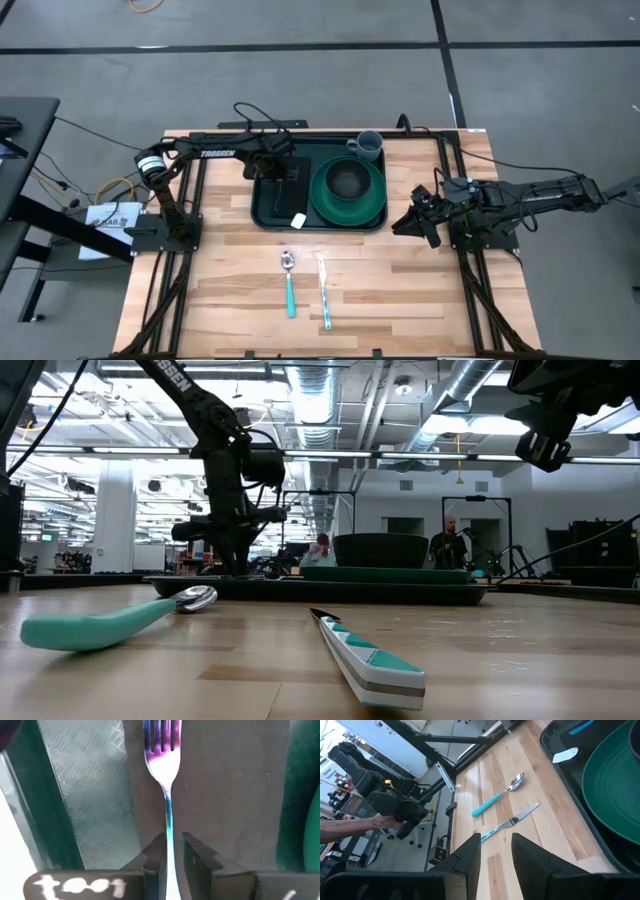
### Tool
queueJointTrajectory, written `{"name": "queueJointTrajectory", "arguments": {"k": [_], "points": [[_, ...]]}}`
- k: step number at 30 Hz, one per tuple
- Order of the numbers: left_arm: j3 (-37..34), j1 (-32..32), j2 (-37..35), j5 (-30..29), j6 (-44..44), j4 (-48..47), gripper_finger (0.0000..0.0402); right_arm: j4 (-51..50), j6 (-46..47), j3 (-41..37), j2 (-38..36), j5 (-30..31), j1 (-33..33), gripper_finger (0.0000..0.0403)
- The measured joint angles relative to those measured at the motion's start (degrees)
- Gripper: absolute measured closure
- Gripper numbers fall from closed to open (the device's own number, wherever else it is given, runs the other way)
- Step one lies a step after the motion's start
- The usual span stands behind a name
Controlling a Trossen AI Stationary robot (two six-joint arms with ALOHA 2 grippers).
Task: Set up tray
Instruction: Put the spoon on the black table napkin to the right of the fork
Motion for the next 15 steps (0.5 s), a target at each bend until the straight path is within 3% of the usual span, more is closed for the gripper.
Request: {"name": "queueJointTrajectory", "arguments": {"k": [10, 15], "points": [[0.47, 0.00, -0.70, 0.21, 2.11, -1.20, 0.0352, 0.00, -0.02, 0.02, -0.02, -0.02, 0.00, 0.0301], [6.42, -0.44, -4.18, 0.58, 6.43, -9.05, 0.0353, -0.02, -0.04, 0.00, -0.02, -0.02, 0.00, 0.0301]]}}
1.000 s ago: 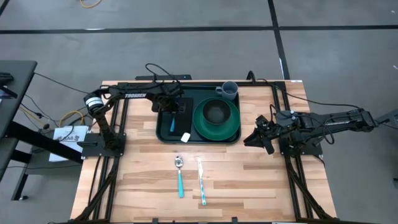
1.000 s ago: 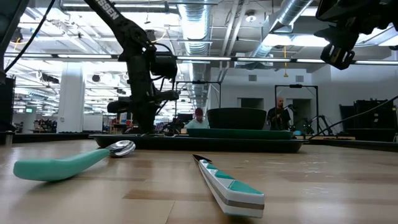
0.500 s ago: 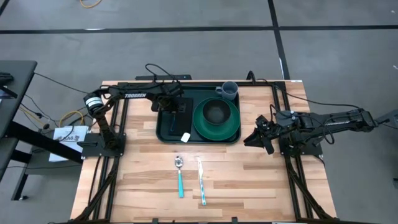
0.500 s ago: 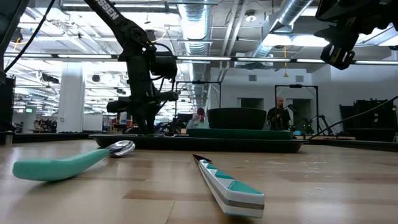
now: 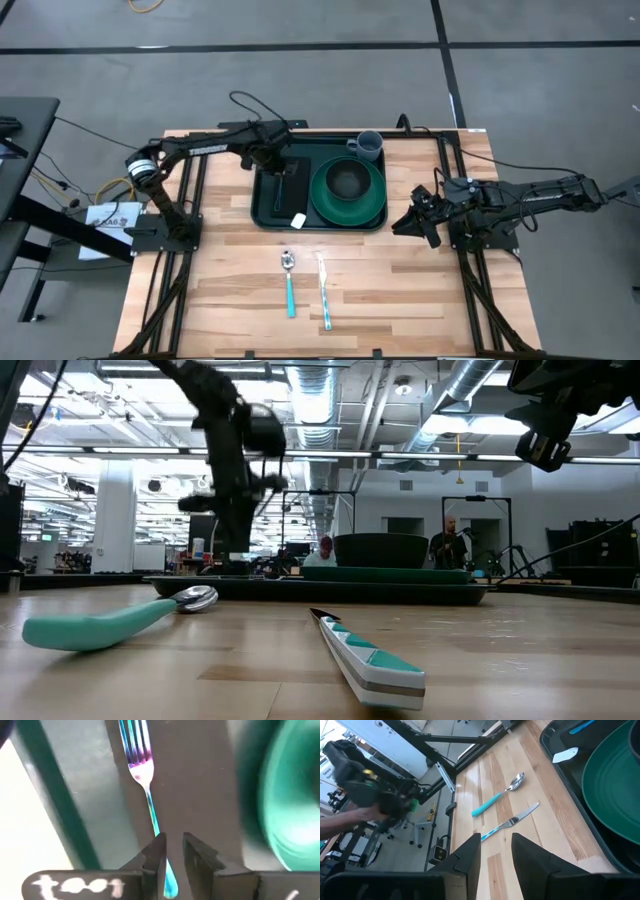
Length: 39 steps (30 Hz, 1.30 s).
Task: Set up tray
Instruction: Put the spoon on the black table napkin to the right of the fork
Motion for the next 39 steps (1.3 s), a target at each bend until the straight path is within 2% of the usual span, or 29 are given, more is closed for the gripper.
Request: {"name": "queueJointTrajectory", "arguments": {"k": [4, 8, 15, 19, 23, 29, 39], "points": [[5.28, -4.03, -4.07, 1.00, -0.04, -6.36, 0.0353, -0.02, 0.00, 0.00, 0.01, 0.00, -0.01, 0.0301], [6.94, -12.40, -8.37, 1.51, -6.56, -7.90, 0.0353, -0.99, 0.02, 0.00, 0.01, 0.00, 0.00, 0.0301], [6.94, -31.77, -10.50, -2.03, -25.01, -13.39, 0.0335, -7.05, -0.02, 0.00, 0.01, 0.00, 0.00, 0.0301], [6.24, -42.05, -8.94, -3.39, -37.75, -13.87, 0.0313, -8.18, -0.09, 0.00, 0.02, -0.02, 0.00, 0.0301], [6.31, -49.54, -6.68, -6.99, -49.06, -12.08, 0.0286, -7.88, -0.33, 0.00, 0.00, -0.02, 0.00, 0.0301], [6.33, -53.76, -1.24, -9.08, -60.96, -8.57, 0.0250, -7.49, -0.40, 0.02, 0.06, -0.02, 0.00, 0.0301], [6.31, -53.63, 9.04, -4.21, -61.88, 0.52, 0.0236, -7.43, 0.28, 0.02, 0.05, -0.04, 0.01, 0.0301]]}}
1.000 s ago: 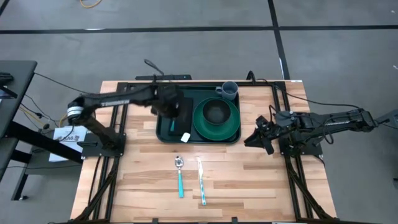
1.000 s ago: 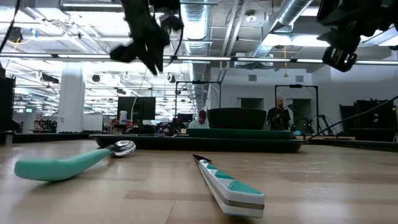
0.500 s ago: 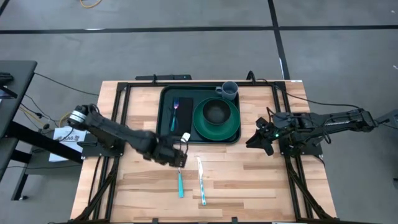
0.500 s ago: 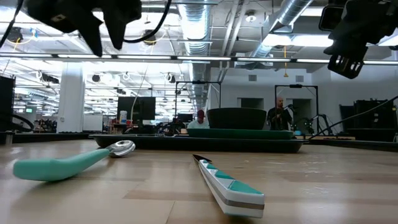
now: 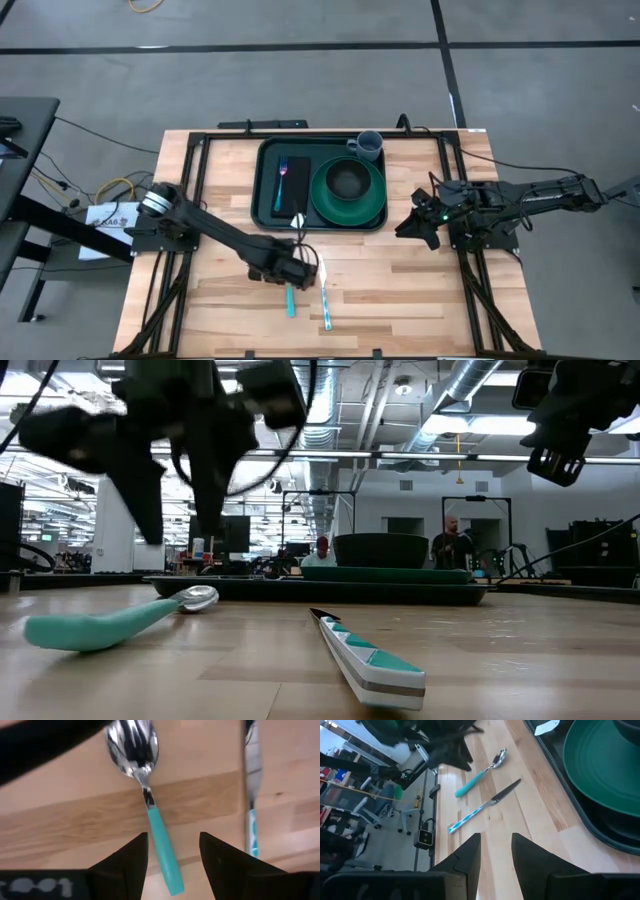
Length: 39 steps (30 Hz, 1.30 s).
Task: Set up tray
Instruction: Put the spoon on the black table napkin to the right of the fork
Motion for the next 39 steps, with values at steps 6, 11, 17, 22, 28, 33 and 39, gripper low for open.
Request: {"name": "queueJointTrajectory", "arguments": {"k": [6, 11, 17, 22, 28, 33, 39], "points": [[0.00, -0.68, 5.90, 6.09, 0.29, 4.00, 0.0236, 0.07, 0.12, 0.00, 0.01, -0.02, 0.01, 0.0301], [0.09, -1.32, 8.90, 8.89, 1.36, 5.51, 0.0236, 0.17, 0.23, 0.00, 0.01, -0.04, 0.01, 0.0301], [0.26, -1.70, 9.72, 8.91, 1.82, 5.99, 0.0238, 0.15, 0.23, 0.00, 0.01, -0.10, 0.01, 0.0301], [0.22, -1.77, 9.69, 8.81, 3.52, 4.86, 0.0281, 0.15, 0.23, 0.00, 0.01, -0.09, 0.01, 0.0301], [0.29, -1.79, 9.75, 8.88, 4.94, 4.42, 0.0365, 0.15, 0.21, 0.00, 0.01, -0.17, 0.01, 0.0301], [3.30, -1.84, 10.40, 8.59, 6.94, 0.51, 0.0365, 0.15, 0.21, 0.00, 0.01, -0.20, 0.01, 0.0301], [12.58, -1.84, 10.33, 5.04, 9.45, -10.45, 0.0365, 0.13, 0.21, 0.00, 0.01, -0.21, 0.01, 0.0301]]}}
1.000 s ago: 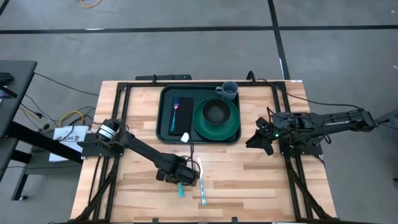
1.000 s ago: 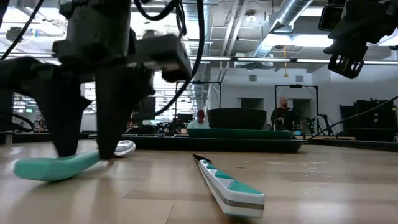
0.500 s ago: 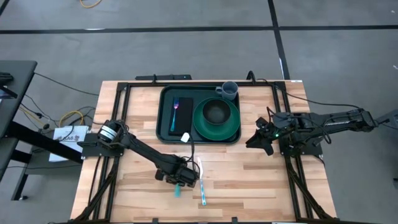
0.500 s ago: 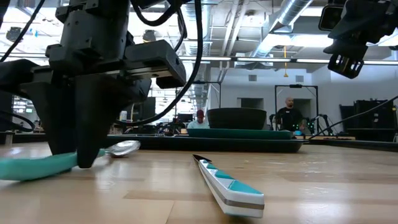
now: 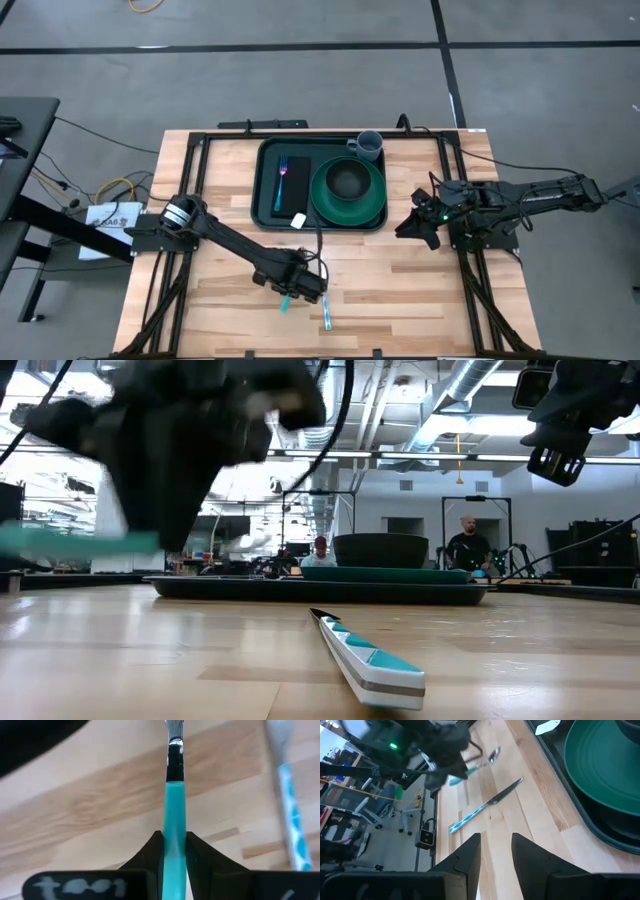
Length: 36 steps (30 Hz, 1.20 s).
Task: Set up tray
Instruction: Put the spoon on the black table napkin to the right of the fork
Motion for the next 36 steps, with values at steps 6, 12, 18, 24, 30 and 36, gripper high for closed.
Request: {"name": "queueJointTrajectory", "arguments": {"k": [6, 12, 18, 24, 30, 36], "points": [[12.49, 2.20, -0.07, -8.13, 1.92, -18.16, 0.0365, 0.00, -0.02, 0.00, 0.00, -1.29, 0.00, 0.0301], [19.72, 9.62, -2.63, -15.19, 9.91, -30.46, 0.0365, 0.00, -0.02, 0.00, 0.00, -2.75, 0.00, 0.0301], [14.92, 21.47, -11.62, -16.34, 22.56, -29.65, 0.0365, -0.02, -0.34, 0.00, -0.02, -2.85, 0.02, 0.0301], [2.65, 35.24, -19.38, -12.37, 32.31, -15.67, 0.0365, -0.48, -0.94, -0.02, 0.00, -2.80, 0.00, 0.0301], [-9.90, 45.80, -19.83, -6.00, 38.04, -0.28, 0.0365, -0.50, -0.95, -0.02, -0.01, -2.78, -0.02, 0.0301], [-16.69, 50.47, -17.15, -0.24, 41.93, 6.86, 0.0365, -0.50, 0.00, -0.02, -0.01, -2.73, -0.03, 0.0301]]}}
